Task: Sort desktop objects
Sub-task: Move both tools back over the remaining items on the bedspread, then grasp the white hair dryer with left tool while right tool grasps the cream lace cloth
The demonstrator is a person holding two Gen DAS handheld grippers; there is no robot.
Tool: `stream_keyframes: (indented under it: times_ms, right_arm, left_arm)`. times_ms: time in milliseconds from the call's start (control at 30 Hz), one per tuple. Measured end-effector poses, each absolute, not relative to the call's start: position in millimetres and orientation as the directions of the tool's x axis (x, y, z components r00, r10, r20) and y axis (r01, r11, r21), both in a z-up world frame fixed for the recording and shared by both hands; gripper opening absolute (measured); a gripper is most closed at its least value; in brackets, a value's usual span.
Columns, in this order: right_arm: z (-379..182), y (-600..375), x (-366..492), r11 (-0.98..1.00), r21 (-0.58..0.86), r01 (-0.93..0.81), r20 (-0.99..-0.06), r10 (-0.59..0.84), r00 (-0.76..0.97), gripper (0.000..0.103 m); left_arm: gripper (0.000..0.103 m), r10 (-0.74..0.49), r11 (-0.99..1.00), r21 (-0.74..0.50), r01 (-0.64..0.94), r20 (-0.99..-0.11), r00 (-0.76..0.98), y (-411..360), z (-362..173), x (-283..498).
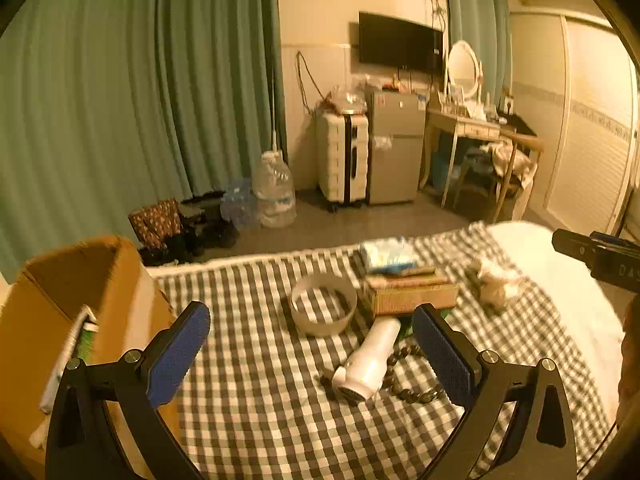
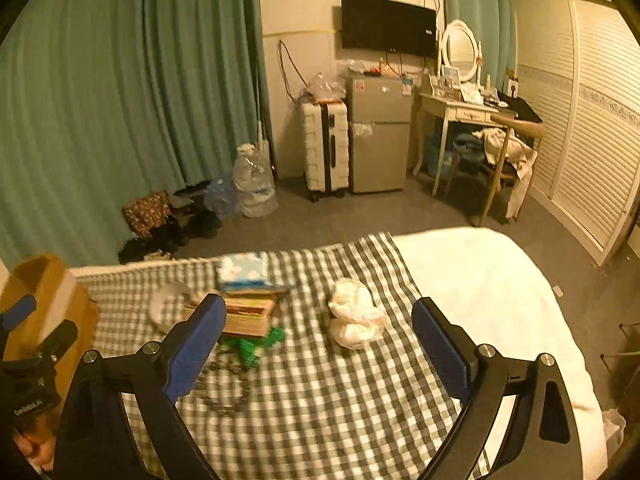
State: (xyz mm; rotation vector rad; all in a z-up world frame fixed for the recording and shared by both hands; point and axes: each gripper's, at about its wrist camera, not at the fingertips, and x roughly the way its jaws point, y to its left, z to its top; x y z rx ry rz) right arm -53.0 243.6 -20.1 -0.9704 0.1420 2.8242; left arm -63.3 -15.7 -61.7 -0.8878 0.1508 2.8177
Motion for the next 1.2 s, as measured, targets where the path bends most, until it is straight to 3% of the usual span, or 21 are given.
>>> stream_keyframes:
  times_ms: [467,567,1067,1100,1167,1200]
  right_arm:
    - [-117,290,-91,-0.975,0.014,-0.224,-0.735,0.142,-0.663,0.095]
    - [-126,293,-94,-0.974,-0.003,-0.229,-0.735,0.157,-0.659,0.095]
    - [-164,288,-135,-0.979,-0.053,-0.195,-0.744,0.169,-0.646,0.095]
    - [-164,286,-137,-0.982,-0.056,-0.182,-0.737,0.163,-0.656,0.095]
    - [-165,282,-141,-0.986,-0.055,-0.156,-0.738,0.145,-0.659,0.09]
    - [-164,281,-142,-0.987,-0.054,-0.149,-0.74,0.14,-0.658,0.086]
  left_arm:
    - [0.103,0.162,-0.959,0.069,-0.275,-0.664,-0.73,2,-160,-96]
    - [0.103,0.192,-0.957,0.029,-0.288,-0.682,-0.705,2,-173,-102]
    - [0.103,0.217,-0.934,0.054,-0.354,-0.7,-0.68,24,-192,-111]
    - [0.101,0.225,-0.93,0.055,-0.364,-0.698,-0.68,26,-192,-110]
    - [0.087,0.247,-0.917,0.055,-0.394,-0.698,-0.672,29,-191,-108]
    - [0.072,0.259,-0.911,0.053,-0.408,-0.698,-0.668,31,-191,-107]
